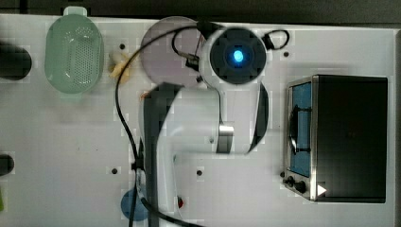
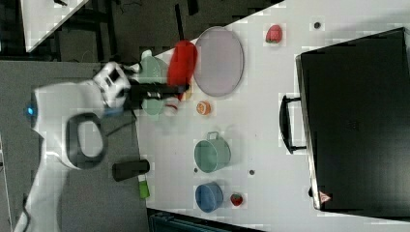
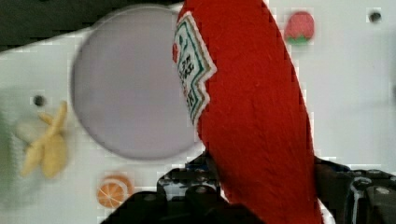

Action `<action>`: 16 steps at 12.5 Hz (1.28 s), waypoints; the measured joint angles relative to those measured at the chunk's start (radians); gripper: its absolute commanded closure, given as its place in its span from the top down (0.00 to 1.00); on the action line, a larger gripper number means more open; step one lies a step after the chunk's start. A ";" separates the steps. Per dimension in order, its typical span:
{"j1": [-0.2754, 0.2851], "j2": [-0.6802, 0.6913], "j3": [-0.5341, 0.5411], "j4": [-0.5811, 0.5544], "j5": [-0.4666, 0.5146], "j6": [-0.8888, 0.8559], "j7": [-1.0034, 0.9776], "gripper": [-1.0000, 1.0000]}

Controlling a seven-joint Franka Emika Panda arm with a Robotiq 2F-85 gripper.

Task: Pick ketchup from plate and place it on table.

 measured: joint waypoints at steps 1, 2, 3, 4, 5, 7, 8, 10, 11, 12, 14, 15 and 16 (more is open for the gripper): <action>0.000 -0.013 -0.013 -0.066 0.000 0.017 0.000 0.60; -0.004 -0.013 -0.019 -0.131 0.005 0.049 0.000 0.60; -0.006 -0.008 -0.026 -0.197 0.010 0.084 -0.001 0.60; -0.002 0.001 -0.039 -0.266 0.009 0.128 0.000 0.60; -0.006 0.016 -0.043 -0.334 0.009 0.176 0.000 0.60; -0.007 0.054 -0.042 -0.445 0.011 0.247 0.000 0.60; -0.005 0.081 -0.040 -0.477 0.011 0.251 0.000 0.60; -0.001 0.147 -0.042 -0.484 0.011 0.266 0.001 0.60; 0.000 0.175 -0.043 -0.484 0.015 0.301 0.000 0.60; 0.000 0.192 -0.043 -0.484 0.016 0.332 0.000 0.63; 0.001 0.195 -0.043 -0.482 0.018 0.359 0.000 0.84; 0.001 0.194 -0.042 -0.475 0.017 0.366 0.000 0.95; 0.001 0.189 -0.043 -0.469 0.015 0.370 0.000 1.00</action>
